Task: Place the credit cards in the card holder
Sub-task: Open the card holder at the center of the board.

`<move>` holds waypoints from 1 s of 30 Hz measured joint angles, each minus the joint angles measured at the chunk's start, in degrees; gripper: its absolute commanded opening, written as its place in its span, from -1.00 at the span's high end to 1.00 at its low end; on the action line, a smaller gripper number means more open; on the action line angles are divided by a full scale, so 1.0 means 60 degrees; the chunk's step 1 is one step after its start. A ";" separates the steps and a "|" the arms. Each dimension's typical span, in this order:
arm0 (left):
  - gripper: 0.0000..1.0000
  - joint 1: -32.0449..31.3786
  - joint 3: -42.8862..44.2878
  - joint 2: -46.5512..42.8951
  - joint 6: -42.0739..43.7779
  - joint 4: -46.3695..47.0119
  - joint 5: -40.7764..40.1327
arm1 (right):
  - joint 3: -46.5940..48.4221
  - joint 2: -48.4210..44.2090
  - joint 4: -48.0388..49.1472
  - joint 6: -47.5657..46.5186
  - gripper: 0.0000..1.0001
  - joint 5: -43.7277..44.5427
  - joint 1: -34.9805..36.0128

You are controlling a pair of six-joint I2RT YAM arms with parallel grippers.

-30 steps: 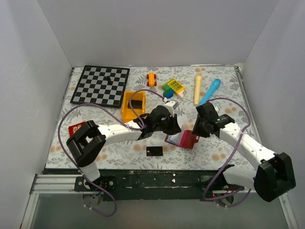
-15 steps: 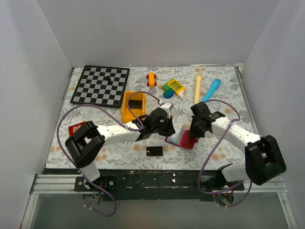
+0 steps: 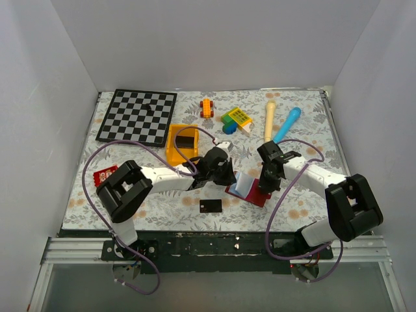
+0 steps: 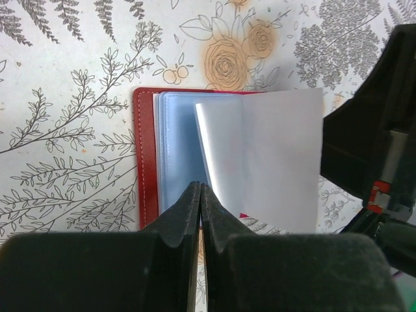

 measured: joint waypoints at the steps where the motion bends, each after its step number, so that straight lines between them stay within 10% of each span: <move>1: 1.00 0.0025 -0.0004 0.0080 -0.0015 0.0015 0.0007 | 0.0000 0.0000 -0.0018 0.0000 0.97 0.0040 0.0000; 30: 1.00 0.0386 0.0368 0.1053 0.0157 -0.0350 -0.0102 | 0.0000 0.0007 -0.0222 0.0073 0.97 0.0233 0.0000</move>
